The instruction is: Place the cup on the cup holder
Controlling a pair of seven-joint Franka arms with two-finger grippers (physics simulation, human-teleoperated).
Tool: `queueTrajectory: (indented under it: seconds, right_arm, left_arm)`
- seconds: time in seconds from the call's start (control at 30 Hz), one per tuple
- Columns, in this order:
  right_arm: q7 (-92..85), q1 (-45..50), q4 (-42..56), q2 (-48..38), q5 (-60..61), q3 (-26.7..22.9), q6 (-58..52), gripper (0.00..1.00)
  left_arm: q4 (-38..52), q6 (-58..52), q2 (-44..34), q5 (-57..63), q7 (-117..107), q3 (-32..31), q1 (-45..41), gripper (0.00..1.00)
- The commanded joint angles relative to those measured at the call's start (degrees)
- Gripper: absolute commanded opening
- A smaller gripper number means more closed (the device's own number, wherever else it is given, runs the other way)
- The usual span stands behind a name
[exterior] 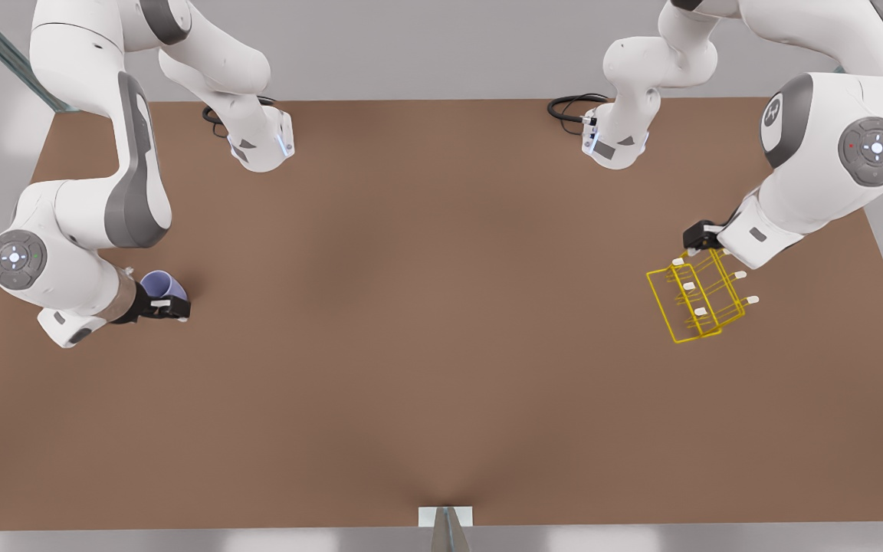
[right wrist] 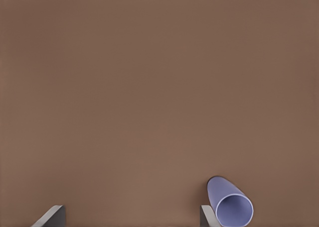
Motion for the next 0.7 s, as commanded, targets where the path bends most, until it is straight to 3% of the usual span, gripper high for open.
queueTrajectory:
  seconds: [0.0, 0.17, 0.23, 0.3, 0.4, 0.43, 0.5, 0.67]
  right_arm:
    - [0.8, 0.1, 0.1, -0.1, 0.2, 0.0, 0.8, 1.0]
    - [0.4, 0.6, -0.6, 3.2, 0.7, 0.0, -3.4, 1.0]
    - [-0.6, 0.0, -5.6, 3.0, 0.7, 0.0, -4.3, 1.0]
    - [-1.5, -2.8, -17.7, -7.2, 0.7, 0.2, -3.3, 1.0]
    - [-7.8, -8.3, -33.2, -15.3, 1.1, 0.3, 13.2, 1.0]
    - [-9.6, -10.1, -38.6, -16.5, 1.3, 0.3, 23.8, 1.0]
    - [-15.3, -15.2, -42.1, -13.6, 1.4, 0.3, 36.9, 1.0]
    - [-17.6, -16.7, -42.2, -8.7, 1.5, 0.3, 41.4, 1.0]
  left_arm:
    - [0.0, 1.2, -0.1, 0.1, 1.3, 0.0, 0.0, 1.0]
    - [0.0, 1.2, 0.0, 0.1, 1.3, 0.0, 0.0, 1.0]
    - [0.0, 1.2, 0.1, 0.1, 1.3, 0.0, 0.0, 1.0]
    - [0.0, 1.1, 0.4, 0.1, 1.3, 0.0, -0.1, 1.0]
    - [0.0, 0.8, 0.4, 0.1, 1.3, 0.0, -0.1, 1.0]
    - [-0.1, 0.8, 0.4, 0.1, 1.3, 0.0, -0.2, 1.0]
    - [-0.1, 0.5, 0.5, 0.1, 1.3, 0.0, -0.3, 1.0]
    - [-0.1, 0.0, 0.5, 0.1, 1.3, 0.0, -0.9, 1.0]
